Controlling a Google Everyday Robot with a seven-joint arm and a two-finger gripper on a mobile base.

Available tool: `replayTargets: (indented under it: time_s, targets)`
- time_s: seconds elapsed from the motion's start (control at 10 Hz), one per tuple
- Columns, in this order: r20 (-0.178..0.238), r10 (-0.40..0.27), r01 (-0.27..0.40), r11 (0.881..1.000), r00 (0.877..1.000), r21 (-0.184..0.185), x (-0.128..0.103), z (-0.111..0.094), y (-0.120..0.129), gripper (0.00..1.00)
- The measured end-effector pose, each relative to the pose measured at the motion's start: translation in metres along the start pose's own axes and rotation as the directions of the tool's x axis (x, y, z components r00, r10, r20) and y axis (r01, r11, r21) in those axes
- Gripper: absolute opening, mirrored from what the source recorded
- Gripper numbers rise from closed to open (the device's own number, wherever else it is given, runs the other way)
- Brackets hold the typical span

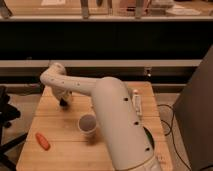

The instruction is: Place the eraser on the white sponge

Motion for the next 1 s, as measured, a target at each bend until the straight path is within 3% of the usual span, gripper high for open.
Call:
replayTargets:
  time_s: [0.7,1.0]
  targets:
    - [-0.022,-0.026,0.026,0.999,0.999,0.018,-0.021,-0.015,0.021,0.01]
    - [-0.028,0.024,-0.023,0.999,0.999,0.036,0.001,-0.021,0.055,0.01]
